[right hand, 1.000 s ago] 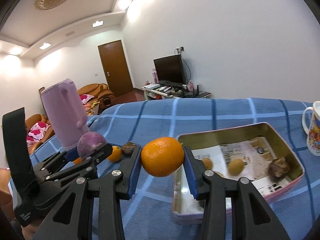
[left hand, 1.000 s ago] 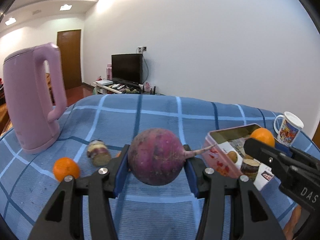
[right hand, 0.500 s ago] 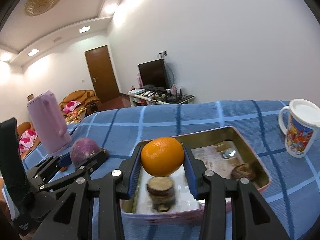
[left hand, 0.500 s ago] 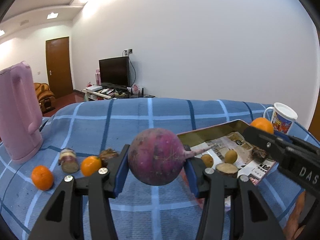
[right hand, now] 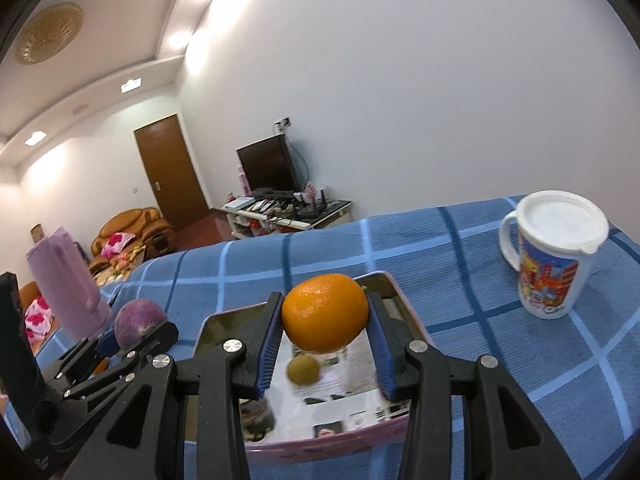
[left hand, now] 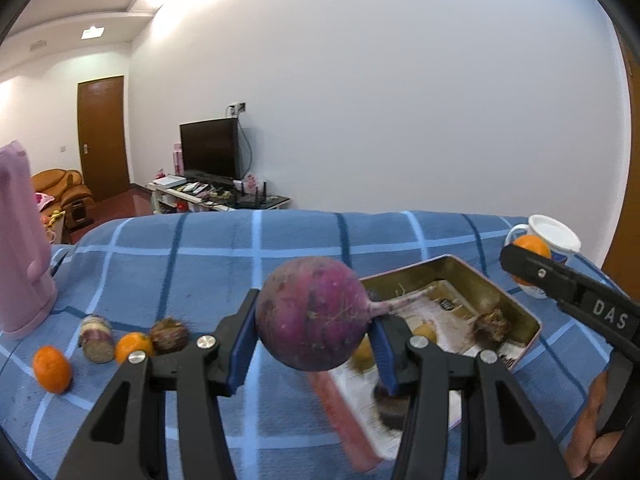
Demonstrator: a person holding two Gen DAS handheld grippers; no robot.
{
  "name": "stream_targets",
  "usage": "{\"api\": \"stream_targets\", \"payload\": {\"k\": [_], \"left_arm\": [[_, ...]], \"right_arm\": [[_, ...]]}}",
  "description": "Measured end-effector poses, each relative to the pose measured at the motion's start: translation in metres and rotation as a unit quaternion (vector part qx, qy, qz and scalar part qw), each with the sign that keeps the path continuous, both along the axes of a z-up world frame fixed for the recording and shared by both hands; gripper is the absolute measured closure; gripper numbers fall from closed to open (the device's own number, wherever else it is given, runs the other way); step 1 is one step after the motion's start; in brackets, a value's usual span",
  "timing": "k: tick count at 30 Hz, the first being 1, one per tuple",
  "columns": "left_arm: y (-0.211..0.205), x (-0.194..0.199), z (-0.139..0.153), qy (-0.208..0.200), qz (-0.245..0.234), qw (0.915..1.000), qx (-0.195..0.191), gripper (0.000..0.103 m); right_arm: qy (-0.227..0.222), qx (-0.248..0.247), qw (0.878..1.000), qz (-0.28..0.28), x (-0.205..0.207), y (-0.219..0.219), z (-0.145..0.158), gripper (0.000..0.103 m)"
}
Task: Organize fruits
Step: 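Carry the orange and turnip over the pink tin and open both tools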
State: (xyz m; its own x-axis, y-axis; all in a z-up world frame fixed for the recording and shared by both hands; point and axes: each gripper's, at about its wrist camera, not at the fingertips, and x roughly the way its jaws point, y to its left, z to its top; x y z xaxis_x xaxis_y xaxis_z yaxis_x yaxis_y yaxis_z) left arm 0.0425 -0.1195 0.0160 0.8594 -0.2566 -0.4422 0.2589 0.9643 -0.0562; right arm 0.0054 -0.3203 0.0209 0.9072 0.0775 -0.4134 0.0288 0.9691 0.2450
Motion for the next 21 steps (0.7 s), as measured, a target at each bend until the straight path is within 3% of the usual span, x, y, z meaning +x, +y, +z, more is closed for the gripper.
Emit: {"api": "stream_targets", "payload": {"k": [6, 13, 21], "left_arm": [[-0.031, 0.009, 0.001, 0.001, -0.019, 0.9996, 0.021, 0.051], [-0.056, 0.026, -0.006, 0.013, -0.008, 0.9984, 0.053, 0.051], [-0.065, 0.042, -0.016, 0.044, 0.002, 0.9965, 0.070, 0.051]], "right_arm": [[0.018, -0.008, 1.000, -0.023, 0.013, -0.012, -0.007, 0.060], [0.049, -0.043, 0.997, -0.032, 0.030, -0.007, -0.017, 0.060], [0.084, -0.069, 0.994, -0.012, 0.048, 0.002, -0.028, 0.060]]}}
